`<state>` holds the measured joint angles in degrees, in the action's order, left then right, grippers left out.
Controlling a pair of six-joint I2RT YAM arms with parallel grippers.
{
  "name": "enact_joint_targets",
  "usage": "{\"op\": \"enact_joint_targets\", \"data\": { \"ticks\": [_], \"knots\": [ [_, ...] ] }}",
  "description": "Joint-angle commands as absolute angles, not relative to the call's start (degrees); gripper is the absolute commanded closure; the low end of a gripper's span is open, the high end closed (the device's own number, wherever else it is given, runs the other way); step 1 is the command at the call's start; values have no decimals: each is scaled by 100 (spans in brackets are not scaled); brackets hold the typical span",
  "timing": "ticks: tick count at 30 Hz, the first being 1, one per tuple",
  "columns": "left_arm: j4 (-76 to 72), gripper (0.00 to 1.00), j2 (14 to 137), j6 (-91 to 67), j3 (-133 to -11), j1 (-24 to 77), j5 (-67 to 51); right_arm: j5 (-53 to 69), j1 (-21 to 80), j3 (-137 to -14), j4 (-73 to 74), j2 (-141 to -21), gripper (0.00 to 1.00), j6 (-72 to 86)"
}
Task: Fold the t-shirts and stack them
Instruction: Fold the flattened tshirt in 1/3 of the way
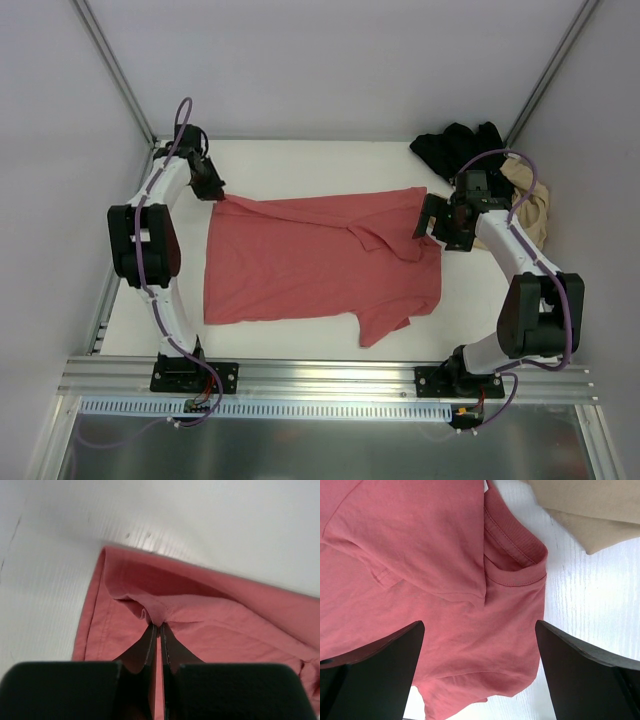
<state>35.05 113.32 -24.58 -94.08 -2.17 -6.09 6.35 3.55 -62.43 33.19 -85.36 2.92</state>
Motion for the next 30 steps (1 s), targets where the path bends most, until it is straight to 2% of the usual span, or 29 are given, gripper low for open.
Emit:
{"op": "enact_joint_targets", "data": {
  "ticks": [1, 12, 26, 29, 30],
  "knots": [
    [3376, 100, 10732, -2426, -8808, -167, -747, 580, 299, -6319, 3252, -8543, 0, 229],
    [3067, 100, 9783, -2496, -7156, -167, -800, 668, 299, -6319, 3278, -8438, 0, 264],
    [3015, 100, 9844, -2610, -6812, -158, -71, 677, 308, -6293, 3296, -8341, 1, 255],
    [2945, 93, 9765, -2733, -6698, -158, 411, 677, 308, -6284, 3296, -8341, 0, 246],
    [2944, 85, 9747, -2768, -6671, -158, 544, 677, 299, -6293, 3305, -8341, 1, 246]
  ]
}}
